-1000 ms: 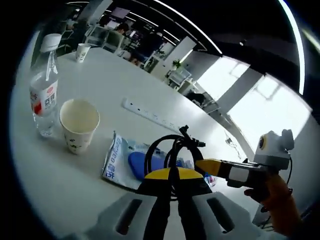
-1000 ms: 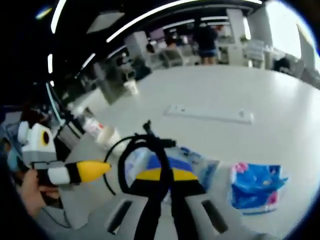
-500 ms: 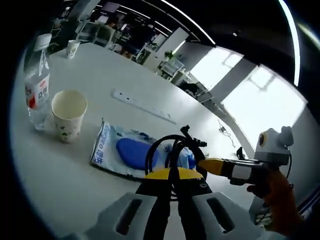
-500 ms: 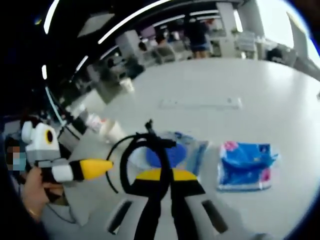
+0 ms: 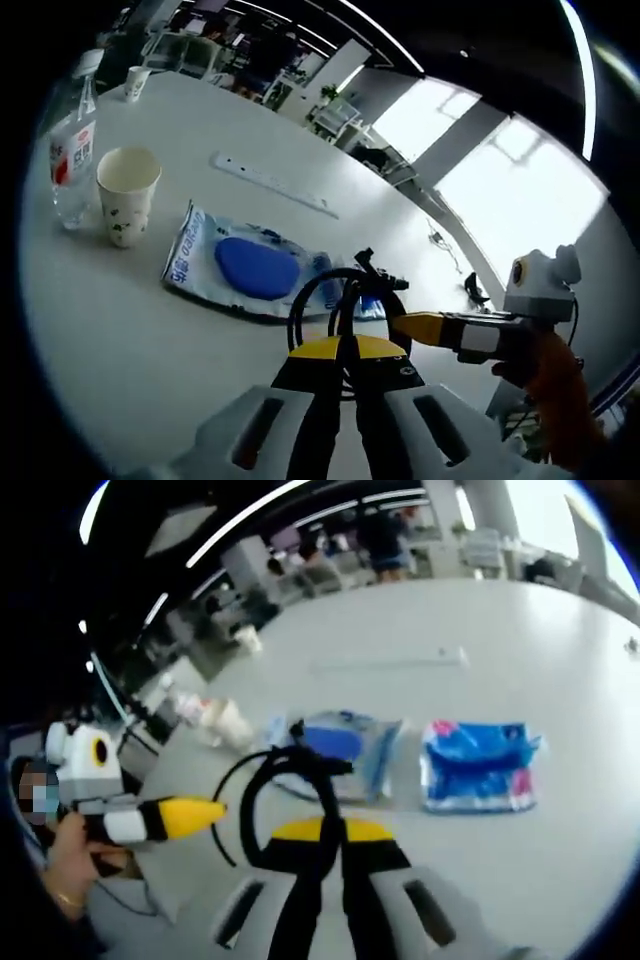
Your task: Arrange the tabletop items into an orderly group along one side of the table until the central work area is clear of visible clutter.
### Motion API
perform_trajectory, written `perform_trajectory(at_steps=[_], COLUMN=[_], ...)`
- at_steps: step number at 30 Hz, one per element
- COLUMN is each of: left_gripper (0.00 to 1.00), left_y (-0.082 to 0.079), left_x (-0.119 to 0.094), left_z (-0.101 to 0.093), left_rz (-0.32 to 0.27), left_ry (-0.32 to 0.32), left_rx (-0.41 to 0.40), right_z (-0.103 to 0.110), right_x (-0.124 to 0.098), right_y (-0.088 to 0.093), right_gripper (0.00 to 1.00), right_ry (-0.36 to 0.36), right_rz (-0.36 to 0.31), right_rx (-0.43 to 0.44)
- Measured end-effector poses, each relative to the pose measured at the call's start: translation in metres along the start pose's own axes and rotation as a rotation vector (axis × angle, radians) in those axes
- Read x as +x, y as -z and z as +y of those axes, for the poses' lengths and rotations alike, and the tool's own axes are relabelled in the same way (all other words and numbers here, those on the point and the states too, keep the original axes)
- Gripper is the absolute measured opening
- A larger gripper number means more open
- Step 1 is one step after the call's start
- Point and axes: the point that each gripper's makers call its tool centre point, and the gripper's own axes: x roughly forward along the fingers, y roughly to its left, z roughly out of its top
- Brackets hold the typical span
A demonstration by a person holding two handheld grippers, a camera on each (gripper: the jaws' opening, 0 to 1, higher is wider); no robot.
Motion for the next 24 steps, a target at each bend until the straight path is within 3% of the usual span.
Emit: perform_trajectory(at_steps=[14,24], left_gripper=[0.02,0.02], left_y=[0.033,0.053], left_x=[0.009,0.020], left_z=[-0.012,-0.017], left_rz=[0.073,0.117], left_ry=[0.010,0.009], left_rx=[0.010,0.028], right_z=[-0.018,-0.032], right_x=[-0.015,-0.019], right_y=[0.031,0.043], right_gripper=[0.01,0.01], right_ry=[0.014,0.031], right_rz=[0.041,0.074], right_rx=[0.054,0.049])
